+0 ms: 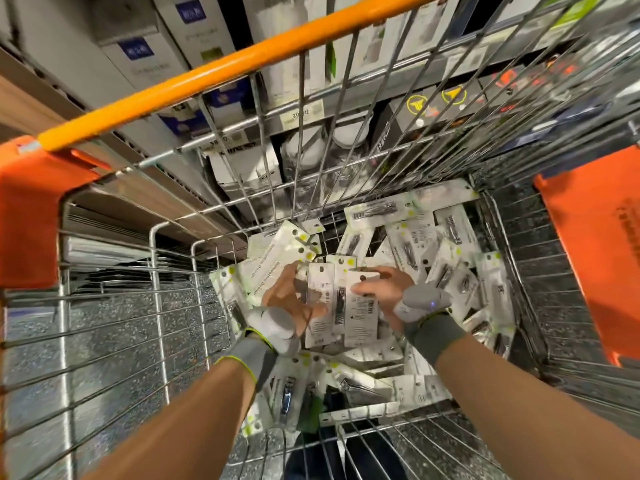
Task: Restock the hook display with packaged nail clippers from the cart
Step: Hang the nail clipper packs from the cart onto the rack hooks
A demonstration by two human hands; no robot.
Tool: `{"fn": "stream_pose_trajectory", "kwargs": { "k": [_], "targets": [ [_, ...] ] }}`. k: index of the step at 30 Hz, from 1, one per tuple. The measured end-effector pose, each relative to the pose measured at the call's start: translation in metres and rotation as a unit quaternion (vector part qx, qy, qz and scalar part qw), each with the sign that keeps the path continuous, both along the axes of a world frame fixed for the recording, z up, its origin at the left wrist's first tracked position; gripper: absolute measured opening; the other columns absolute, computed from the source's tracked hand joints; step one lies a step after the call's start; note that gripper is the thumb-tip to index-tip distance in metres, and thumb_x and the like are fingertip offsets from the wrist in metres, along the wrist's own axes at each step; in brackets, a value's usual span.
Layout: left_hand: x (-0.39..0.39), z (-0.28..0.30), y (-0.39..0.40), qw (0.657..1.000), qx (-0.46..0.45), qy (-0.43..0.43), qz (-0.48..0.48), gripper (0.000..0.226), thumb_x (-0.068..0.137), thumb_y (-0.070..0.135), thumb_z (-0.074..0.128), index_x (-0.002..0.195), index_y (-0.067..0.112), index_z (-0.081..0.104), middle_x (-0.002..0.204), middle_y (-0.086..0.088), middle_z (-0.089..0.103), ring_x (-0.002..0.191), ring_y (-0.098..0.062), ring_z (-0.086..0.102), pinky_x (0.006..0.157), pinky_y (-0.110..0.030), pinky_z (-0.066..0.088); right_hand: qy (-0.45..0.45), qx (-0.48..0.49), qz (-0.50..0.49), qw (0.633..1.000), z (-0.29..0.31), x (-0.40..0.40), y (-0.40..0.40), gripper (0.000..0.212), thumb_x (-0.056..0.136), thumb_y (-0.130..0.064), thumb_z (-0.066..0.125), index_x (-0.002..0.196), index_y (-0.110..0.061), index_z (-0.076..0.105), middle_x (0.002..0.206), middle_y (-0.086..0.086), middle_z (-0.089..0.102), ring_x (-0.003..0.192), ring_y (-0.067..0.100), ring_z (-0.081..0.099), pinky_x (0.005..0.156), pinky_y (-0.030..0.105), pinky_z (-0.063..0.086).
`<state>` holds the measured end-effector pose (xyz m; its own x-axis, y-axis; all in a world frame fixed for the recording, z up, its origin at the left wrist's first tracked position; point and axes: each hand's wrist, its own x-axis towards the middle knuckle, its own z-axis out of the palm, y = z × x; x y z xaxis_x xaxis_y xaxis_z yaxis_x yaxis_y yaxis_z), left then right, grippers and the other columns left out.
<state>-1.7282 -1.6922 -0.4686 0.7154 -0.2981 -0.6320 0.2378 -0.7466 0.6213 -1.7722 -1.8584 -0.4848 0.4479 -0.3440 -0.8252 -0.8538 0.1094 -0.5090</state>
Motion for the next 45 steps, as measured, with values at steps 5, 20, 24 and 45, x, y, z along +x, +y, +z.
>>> {"fn": "stream_pose_trajectory", "kwargs": {
  "k": [5, 20, 24, 45],
  "targets": [
    [-0.005, -0.011, -0.015, 0.997, 0.067, 0.001, 0.033, 0.073, 0.076, 0.018, 0.076, 0.135, 0.005, 0.035, 0.130, -0.016, 0.050, 0.111, -0.024, 0.050, 0.080, -0.027, 0.032, 0.006, 0.010, 0.041, 0.999, -0.004, -0.007, 0.004, 0.041, 0.078, -0.008, 0.073, 0.117, -0.002, 0.062, 0.109, 0.013, 0.068, 0.103, 0.026, 0.063, 0.094, 0.036, 0.050],
    [0.013, -0.006, -0.015, 0.953, -0.241, 0.161, 0.085, 0.020, 0.082, 0.013, 0.071, 0.079, 0.015, 0.051, 0.061, -0.004, 0.049, 0.063, 0.003, 0.058, 0.078, -0.015, 0.047, -0.007, 0.040, 0.017, 0.999, 0.003, 0.002, 0.003, 0.051, 0.082, -0.026, 0.073, 0.127, -0.008, 0.056, 0.116, 0.016, 0.064, 0.110, 0.032, 0.060, 0.097, 0.036, 0.046],
    [0.029, -0.004, -0.020, 0.907, -0.290, 0.246, 0.181, 0.017, 0.085, -0.005, 0.062, 0.092, 0.003, 0.049, 0.082, -0.014, 0.061, 0.068, -0.018, 0.066, 0.070, -0.019, 0.055, -0.027, 0.019, 0.017, 0.999, 0.014, 0.013, -0.010, 0.050, 0.087, -0.029, 0.066, 0.131, -0.010, 0.052, 0.116, 0.009, 0.058, 0.111, 0.026, 0.057, 0.067, 0.013, 0.045],
    [0.061, 0.037, -0.028, 0.938, -0.193, 0.180, 0.223, 0.022, 0.078, 0.005, 0.072, 0.099, 0.001, 0.066, 0.099, -0.015, 0.071, 0.075, -0.022, 0.067, 0.070, -0.031, 0.057, -0.183, 0.477, -0.214, 0.833, 0.036, 0.015, -0.040, 0.056, 0.032, -0.018, 0.098, 0.083, -0.013, 0.077, 0.116, 0.015, 0.063, 0.112, 0.030, 0.058, 0.076, 0.048, 0.057]
  ]
}}
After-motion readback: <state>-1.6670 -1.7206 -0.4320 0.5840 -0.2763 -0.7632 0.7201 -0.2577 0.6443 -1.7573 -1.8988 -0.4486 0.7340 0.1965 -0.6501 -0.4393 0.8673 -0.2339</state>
